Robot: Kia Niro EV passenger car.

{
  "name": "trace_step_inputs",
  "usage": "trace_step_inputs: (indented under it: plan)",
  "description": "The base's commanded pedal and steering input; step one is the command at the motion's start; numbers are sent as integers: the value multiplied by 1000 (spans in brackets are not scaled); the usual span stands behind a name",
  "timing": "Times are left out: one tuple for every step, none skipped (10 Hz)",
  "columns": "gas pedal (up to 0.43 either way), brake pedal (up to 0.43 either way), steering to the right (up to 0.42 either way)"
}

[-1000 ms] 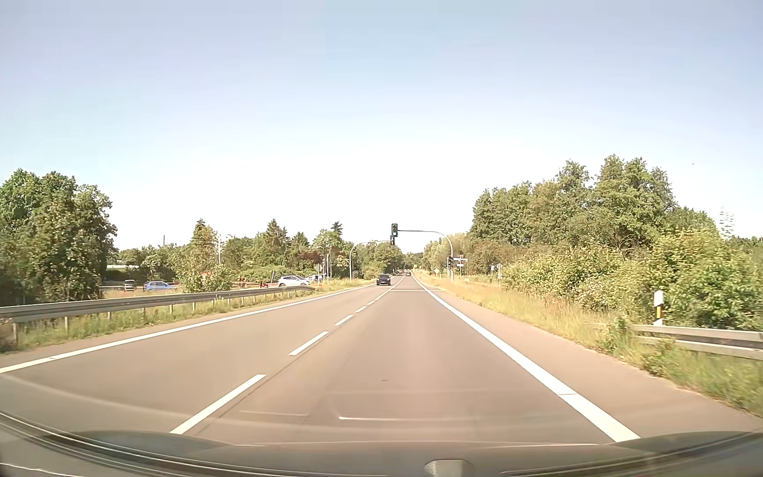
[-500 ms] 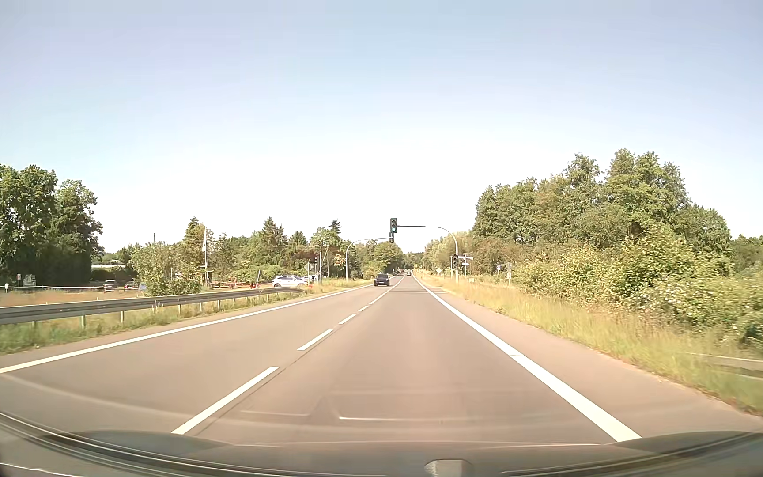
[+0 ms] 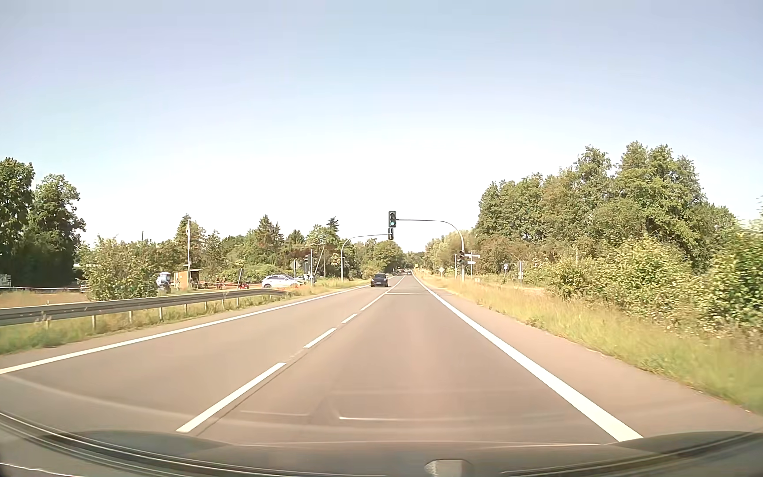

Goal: Follow the waypoints while adhering to traffic rules and regulations

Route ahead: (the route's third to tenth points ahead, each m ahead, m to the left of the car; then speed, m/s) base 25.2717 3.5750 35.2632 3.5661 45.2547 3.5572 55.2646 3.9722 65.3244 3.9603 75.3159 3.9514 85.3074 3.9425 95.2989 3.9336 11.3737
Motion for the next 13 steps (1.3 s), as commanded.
trace_step_inputs:
  plan:
    - [240, 30, -2]
    - [240, 30, -2]
    - [240, 30, -1]
    - [240, 30, -1]
    - [240, 30, -2]
    - [240, 30, -1]
    - [248, 30, -1]
    - [248, 30, -2]
    - [248, 30, -2]
    - [260, 30, -2]
    - [260, 30, -2]
    - [268, 30, -2]
    - [268, 30, -2]
